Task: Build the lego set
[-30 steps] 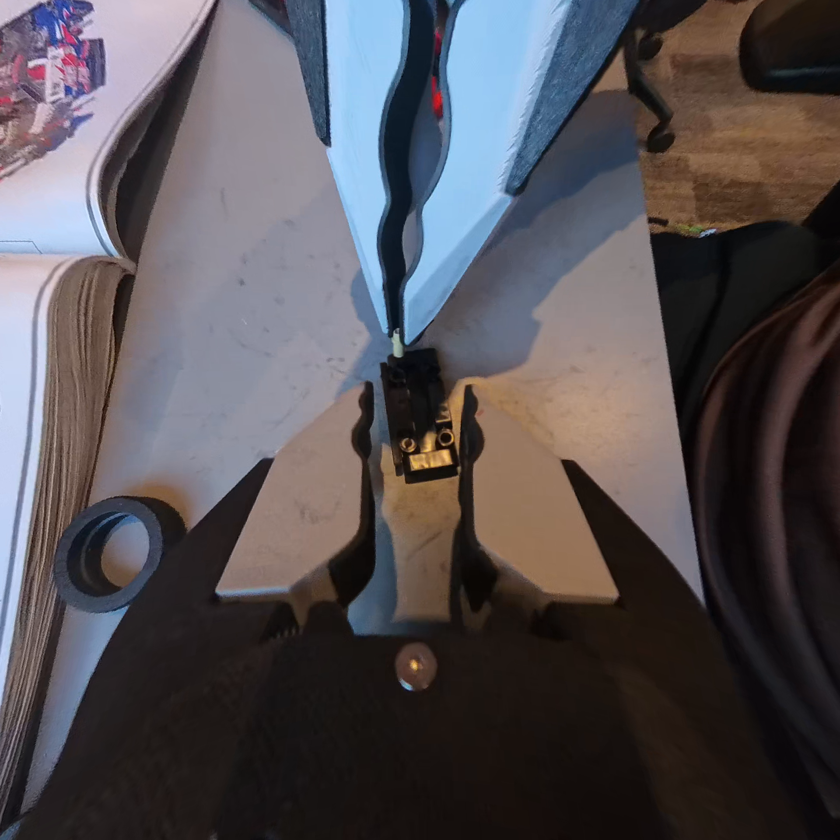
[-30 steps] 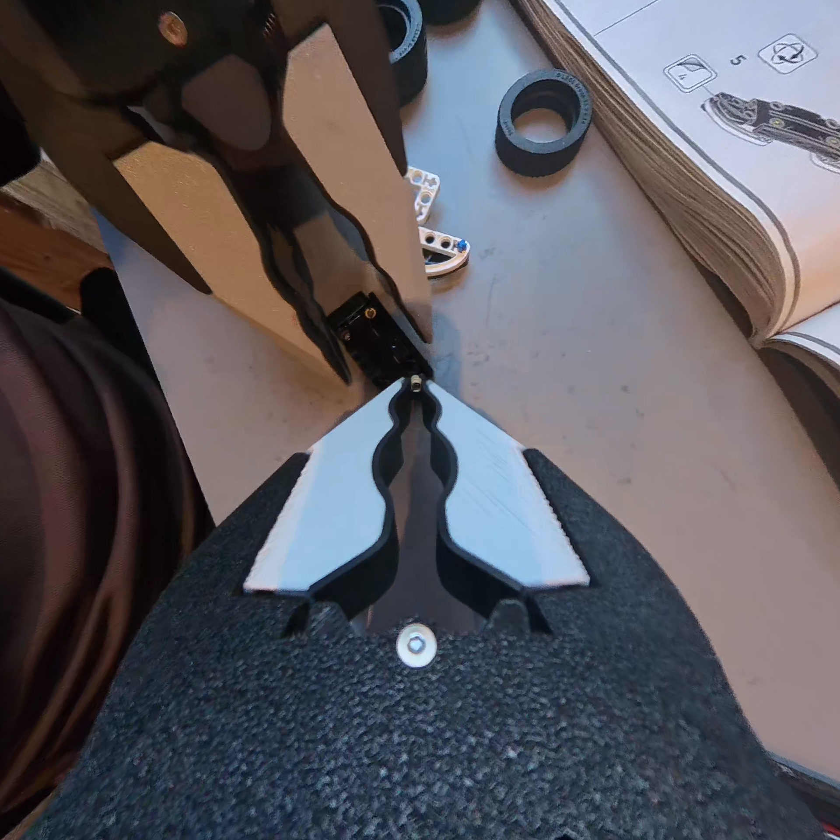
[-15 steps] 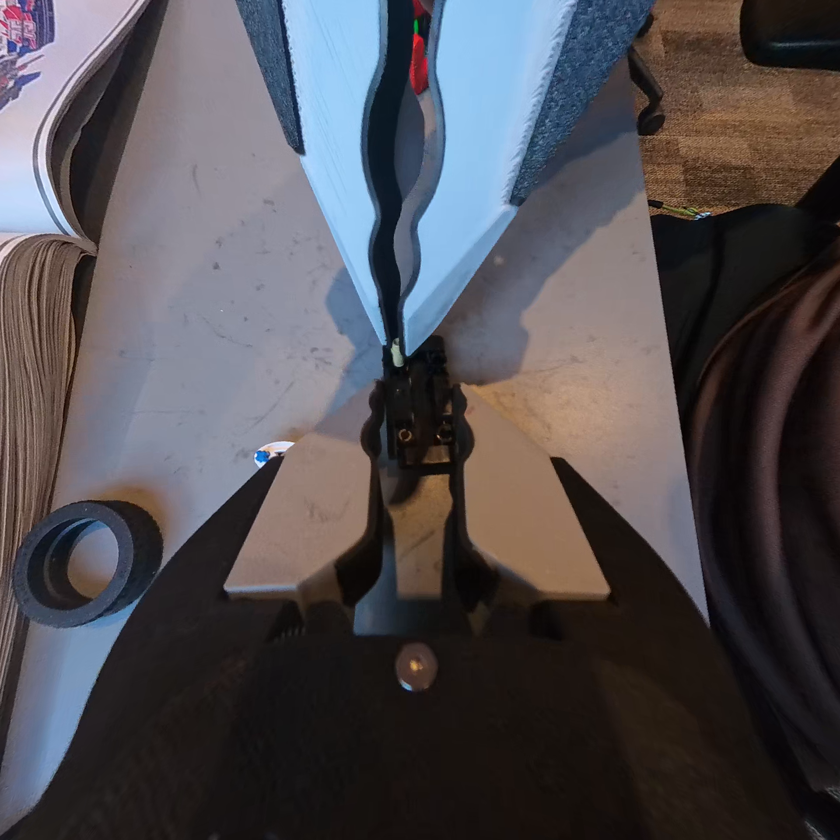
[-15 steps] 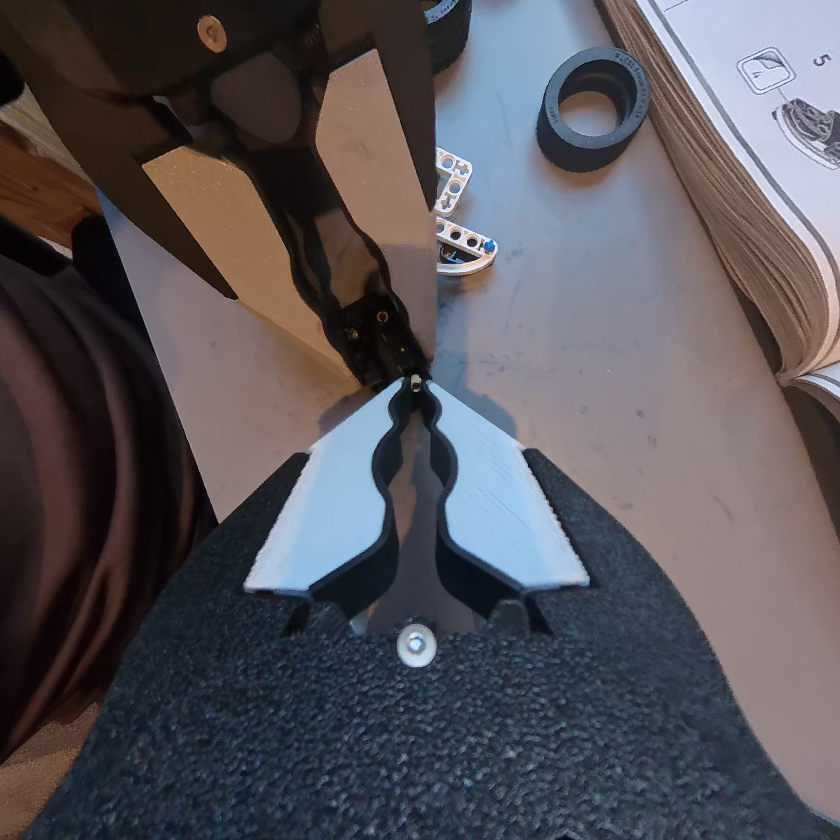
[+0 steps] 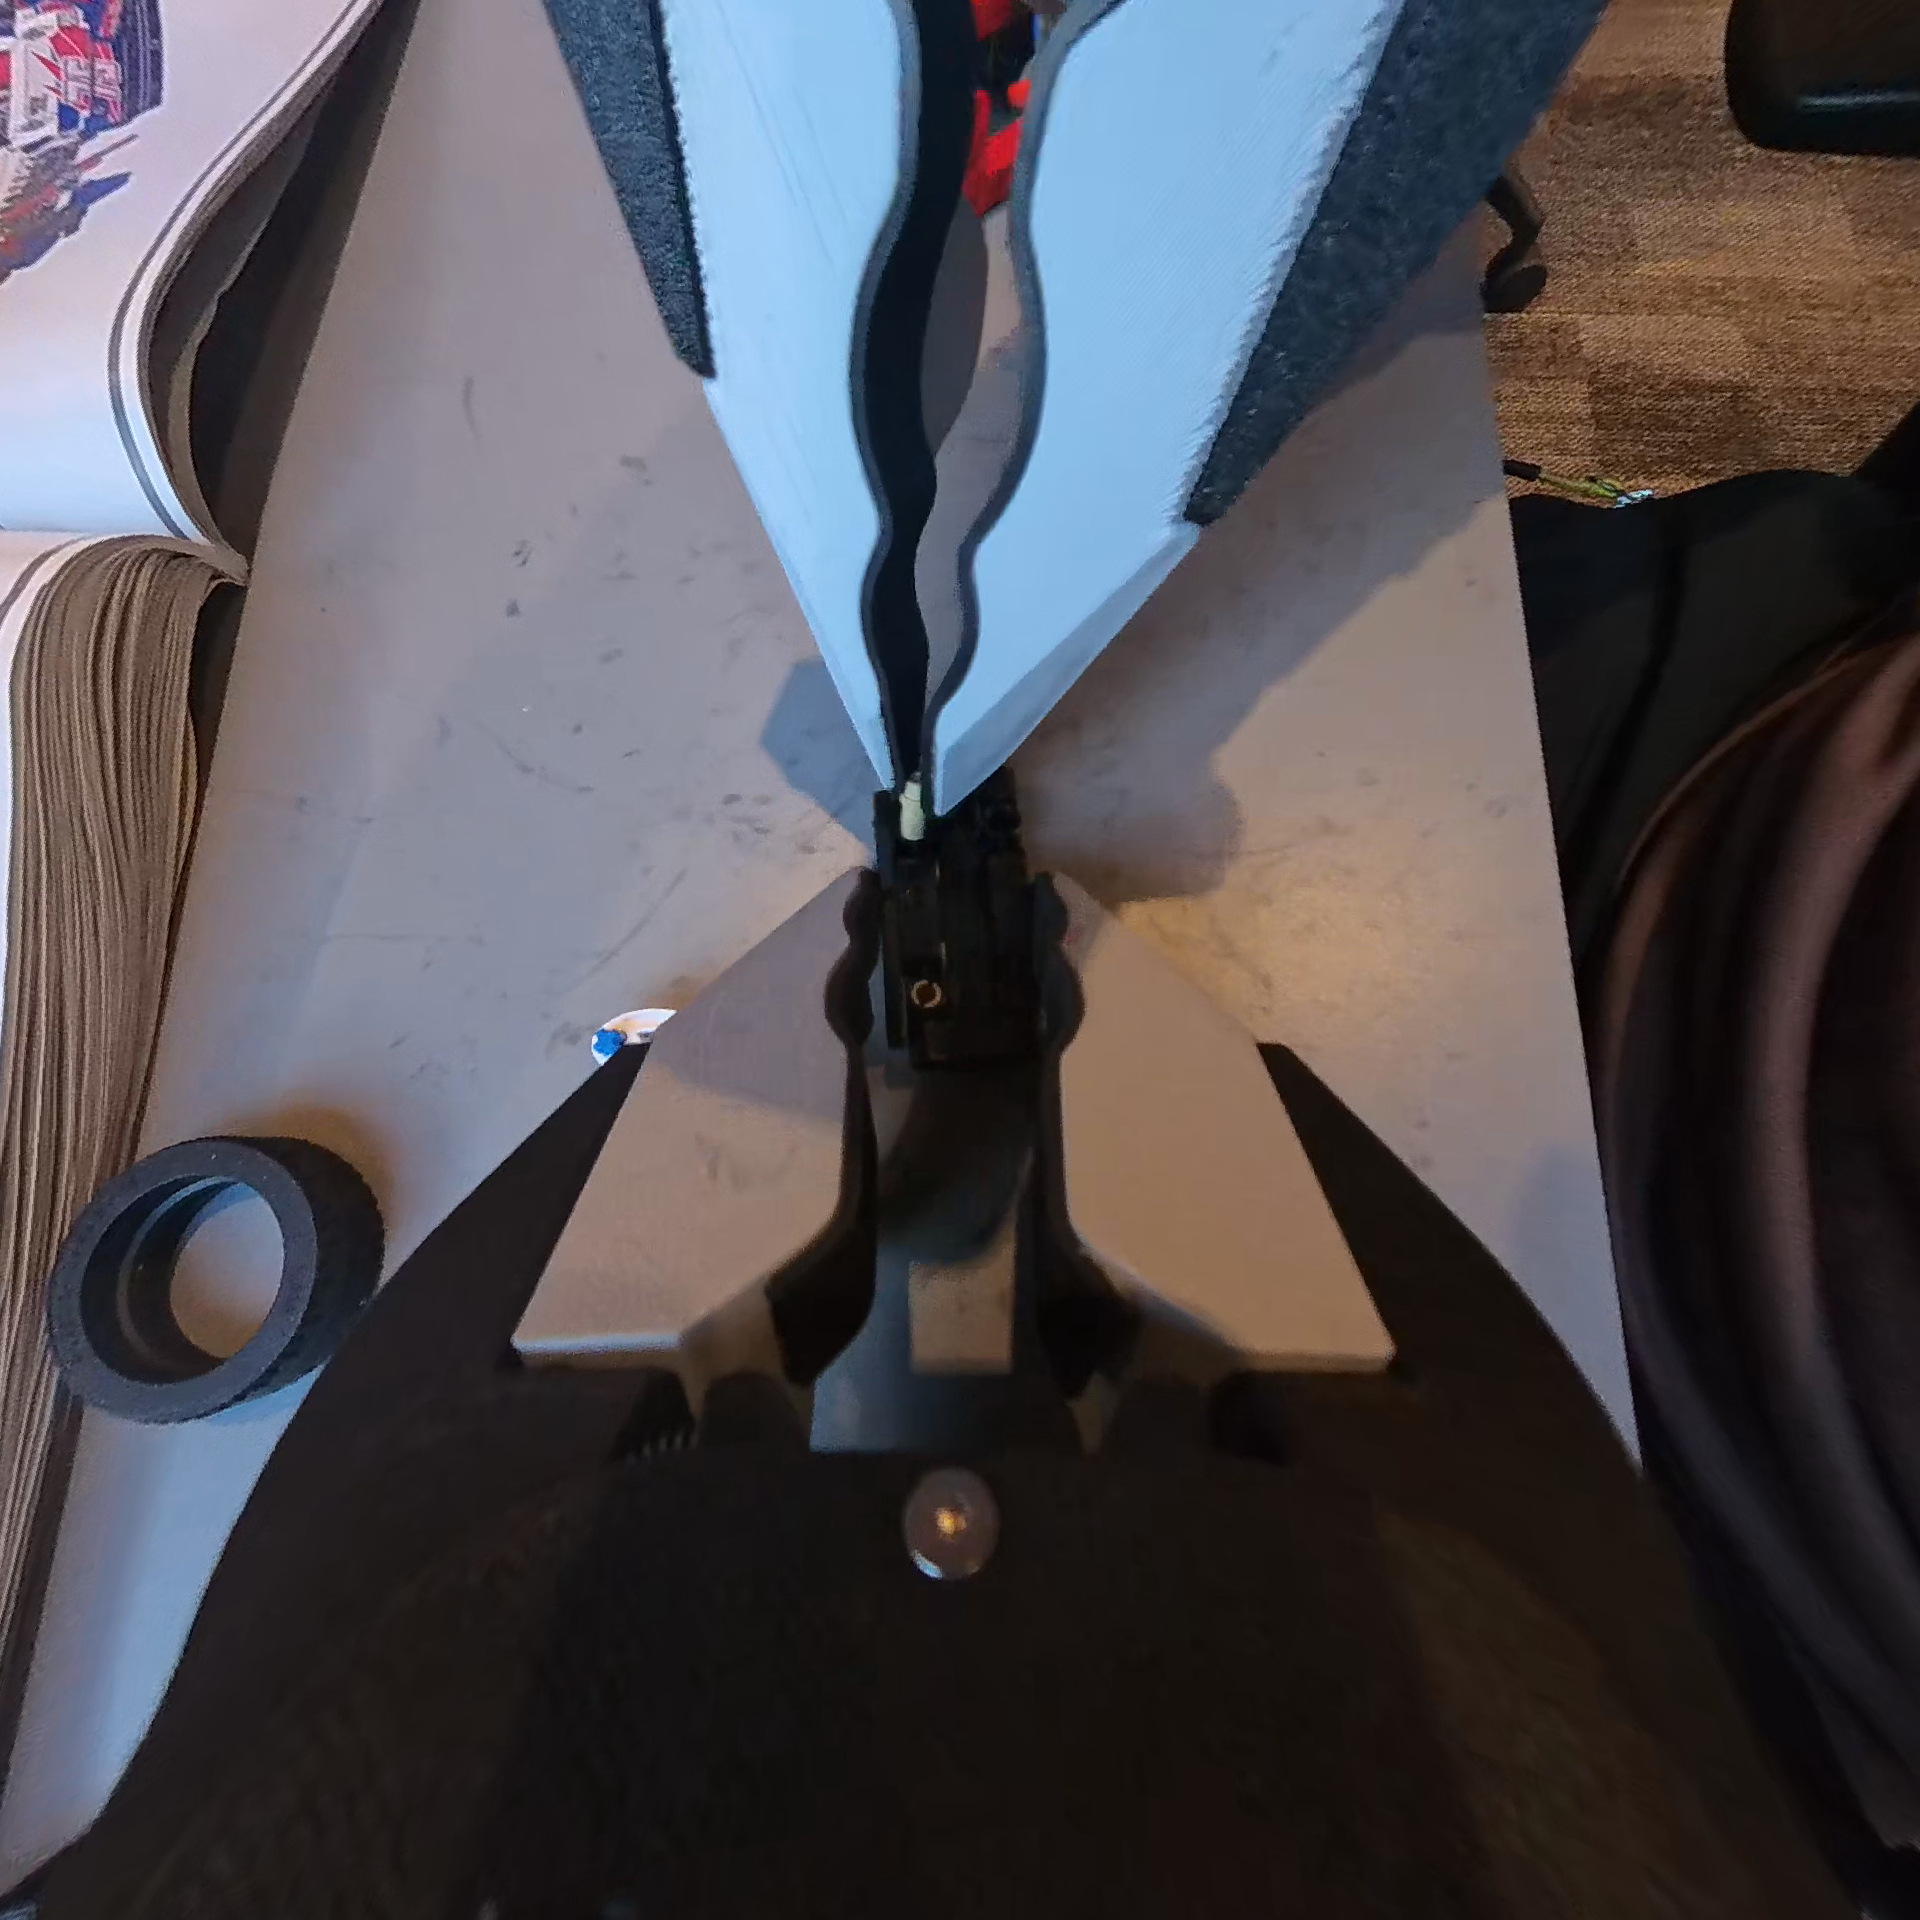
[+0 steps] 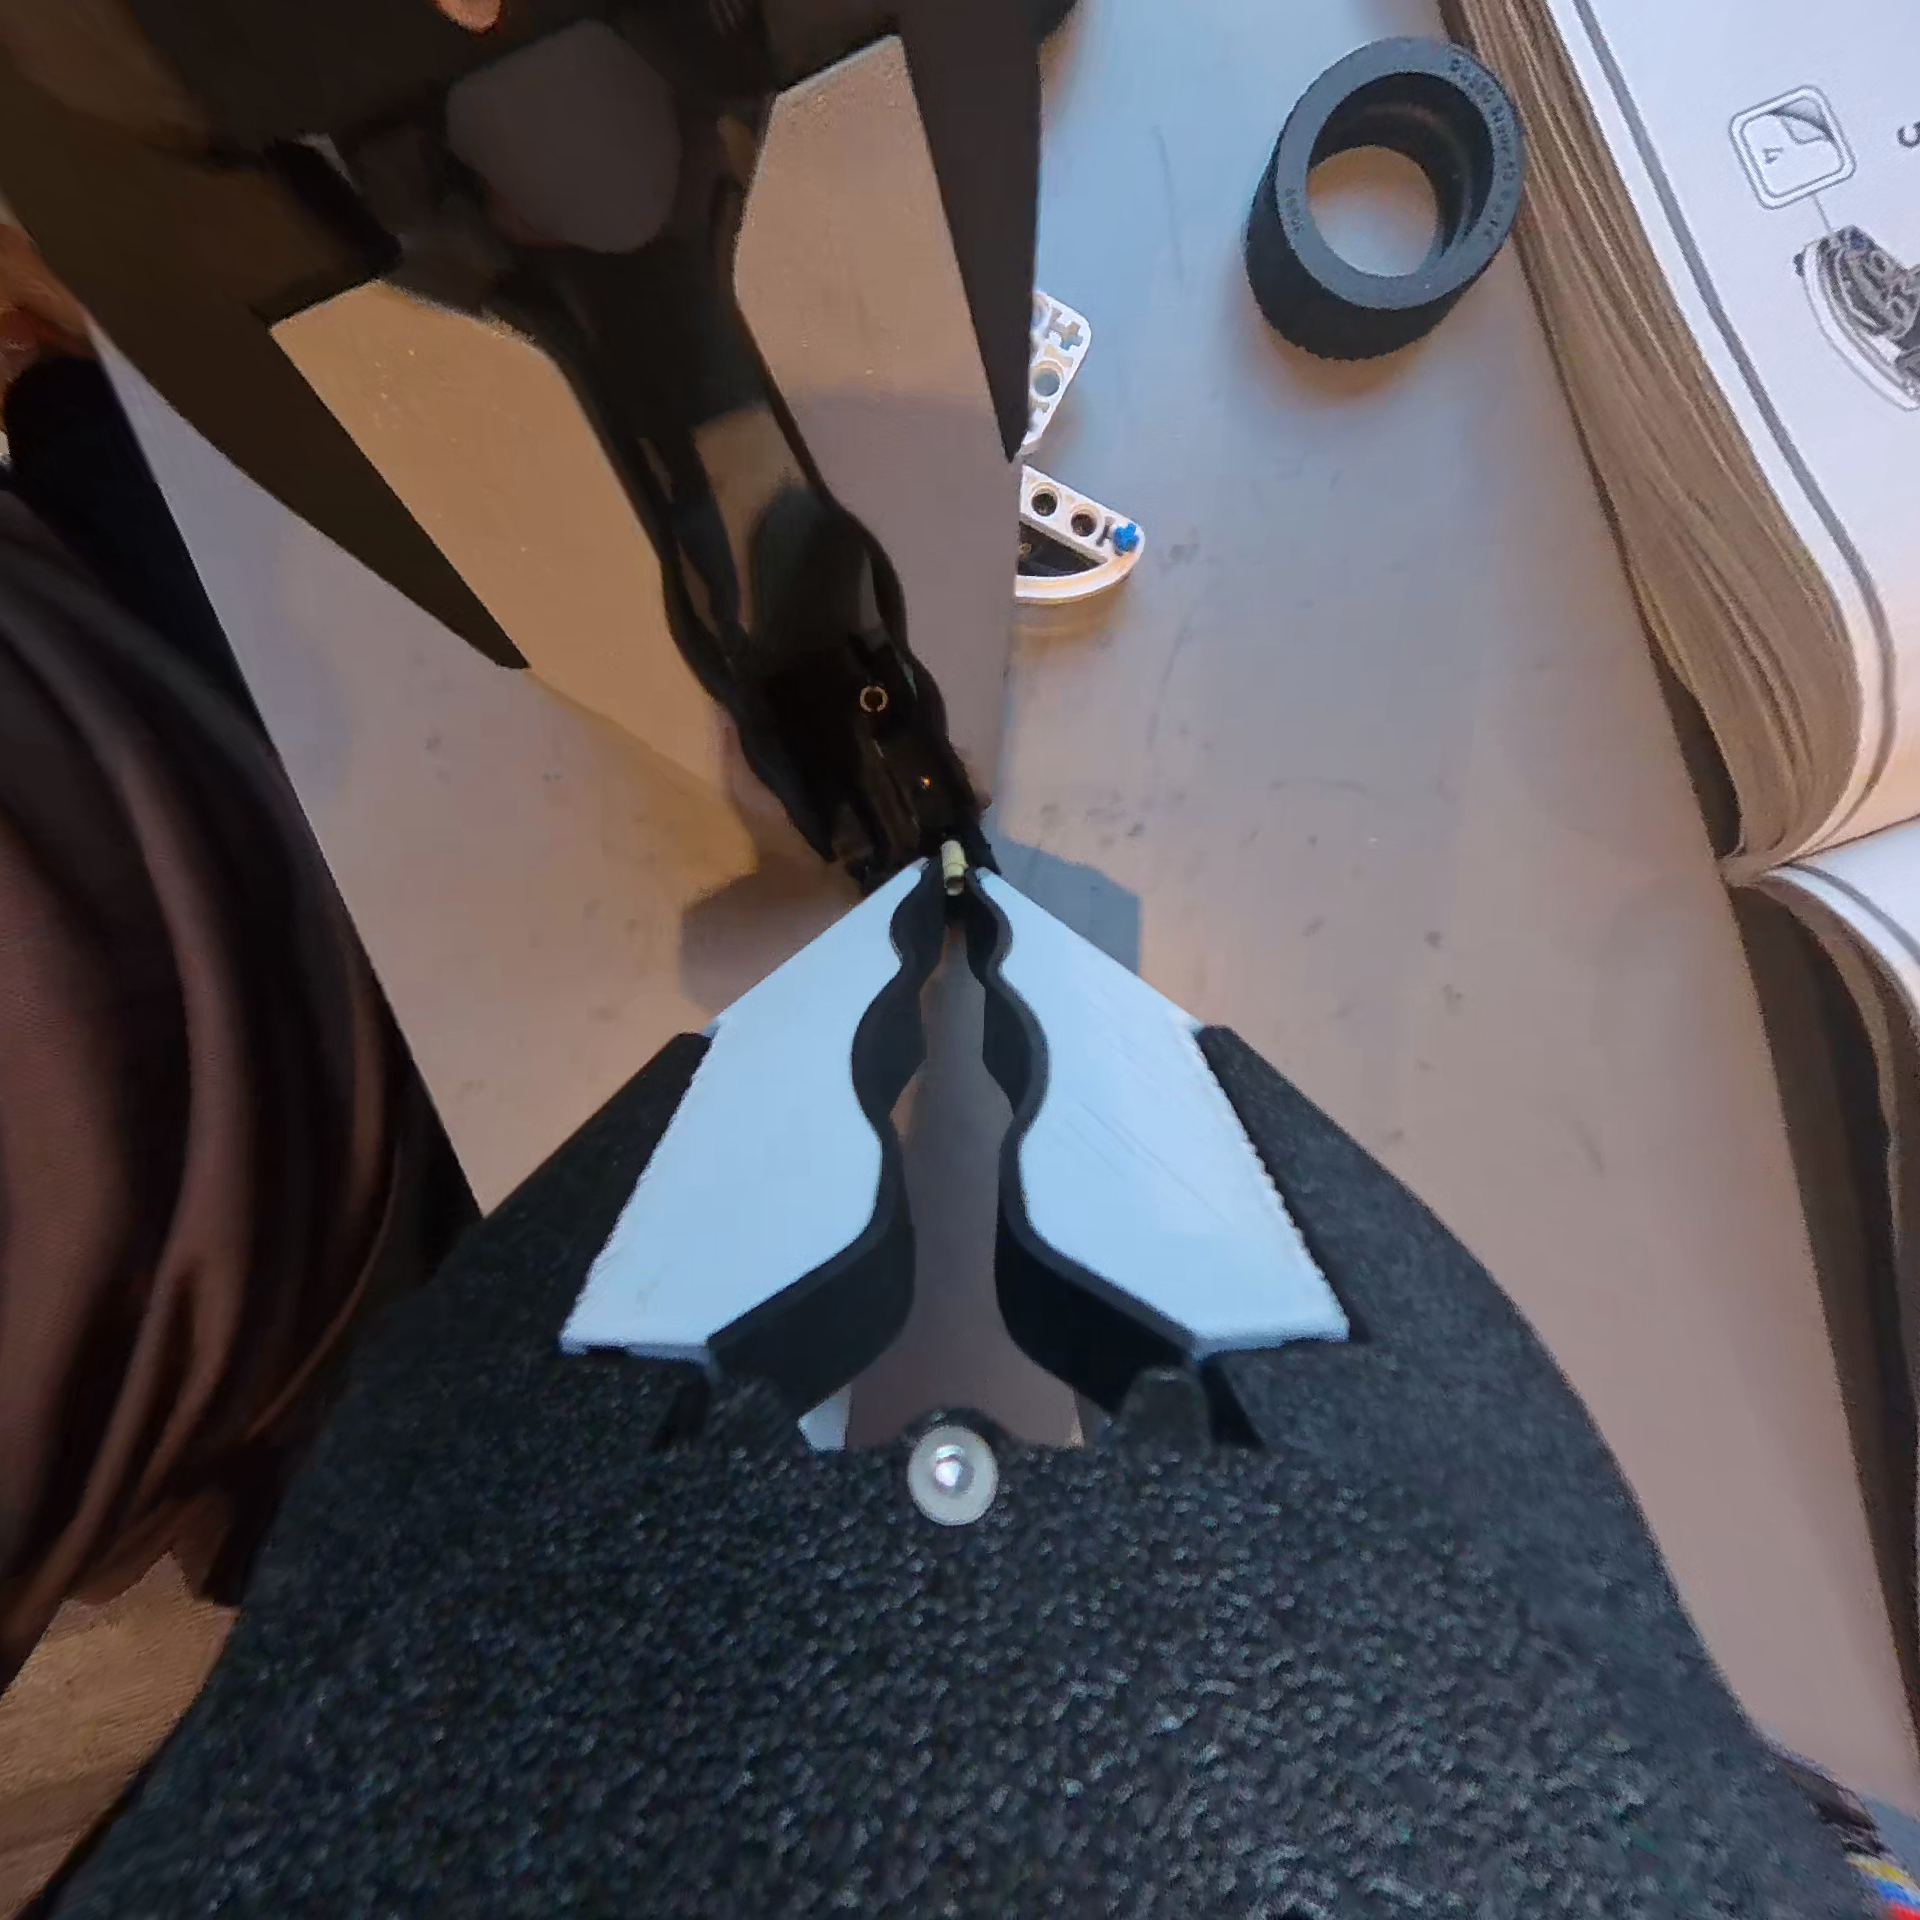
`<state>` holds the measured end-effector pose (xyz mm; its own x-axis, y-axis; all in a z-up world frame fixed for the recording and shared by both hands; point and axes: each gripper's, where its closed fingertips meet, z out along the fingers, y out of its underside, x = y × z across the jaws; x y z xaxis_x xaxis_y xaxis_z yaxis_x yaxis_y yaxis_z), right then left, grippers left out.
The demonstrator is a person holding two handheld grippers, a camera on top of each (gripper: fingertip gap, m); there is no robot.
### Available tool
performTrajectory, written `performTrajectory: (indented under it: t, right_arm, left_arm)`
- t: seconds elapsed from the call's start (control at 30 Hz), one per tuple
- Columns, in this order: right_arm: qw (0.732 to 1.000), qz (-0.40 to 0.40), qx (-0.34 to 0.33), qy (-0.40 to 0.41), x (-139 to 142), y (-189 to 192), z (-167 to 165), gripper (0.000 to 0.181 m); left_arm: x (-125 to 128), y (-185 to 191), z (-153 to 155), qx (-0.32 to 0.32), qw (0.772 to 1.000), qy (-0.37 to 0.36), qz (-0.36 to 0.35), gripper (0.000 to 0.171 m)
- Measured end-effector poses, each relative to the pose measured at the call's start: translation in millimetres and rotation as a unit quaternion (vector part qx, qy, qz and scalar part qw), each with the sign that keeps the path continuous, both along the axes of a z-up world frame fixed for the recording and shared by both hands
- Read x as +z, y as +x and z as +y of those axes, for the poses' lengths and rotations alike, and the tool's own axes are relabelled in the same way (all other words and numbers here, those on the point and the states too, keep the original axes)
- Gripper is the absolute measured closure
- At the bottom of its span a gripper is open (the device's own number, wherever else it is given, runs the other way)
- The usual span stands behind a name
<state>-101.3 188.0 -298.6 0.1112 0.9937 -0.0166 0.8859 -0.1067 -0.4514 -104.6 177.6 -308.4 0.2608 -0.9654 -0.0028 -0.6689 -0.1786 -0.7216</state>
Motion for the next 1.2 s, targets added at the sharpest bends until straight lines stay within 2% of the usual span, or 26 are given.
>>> performTrajectory:
  t: [0.17, 0.43, 0.6, 0.67, 0.77, 0.9, 1.2]
  right_arm:
    - [0.999, -0.014, 0.033, 0.037, 0.4, -0.9, 0.9, 0.179]
    - [0.999, -0.002, 0.009, -0.040, 2.6, -6.8, 1.6, 0.179]
    - [0.999, -0.019, 0.038, -0.020, 2.4, -6.8, 1.4, 0.179]
    - [0.997, -0.024, 0.066, 0.008, 2.4, -7.2, 1.2, 0.179]
    - [0.986, -0.049, 0.129, 0.094, 2.5, -5.6, 1.2, 0.179]
    - [0.958, -0.084, 0.210, 0.178, 2.3, -4.2, 0.6, 0.179]
    - [0.918, -0.122, 0.315, 0.210, 0.6, -5.7, -0.4, 0.179]
  left_arm:
    - [0.0, -0.1, 0.2, 0.002, 1.000, 0.001, 0.000, 0.145]
    - [0.1, -0.4, 0.7, 0.007, 1.000, 0.002, 0.001, 0.145]
    - [0.0, -0.5, 0.7, 0.008, 1.000, 0.002, 0.001, 0.145]
    - [0.0, -0.5, 0.7, 0.008, 1.000, 0.002, 0.001, 0.145]
    - [0.0, -0.6, 0.7, 0.009, 1.000, 0.000, 0.000, 0.145]
    - [0.0, -0.6, 0.8, 0.009, 1.000, -0.003, -0.001, 0.145]
    - [0.0, -0.6, 1.0, 0.010, 1.000, -0.001, -0.001, 0.144]
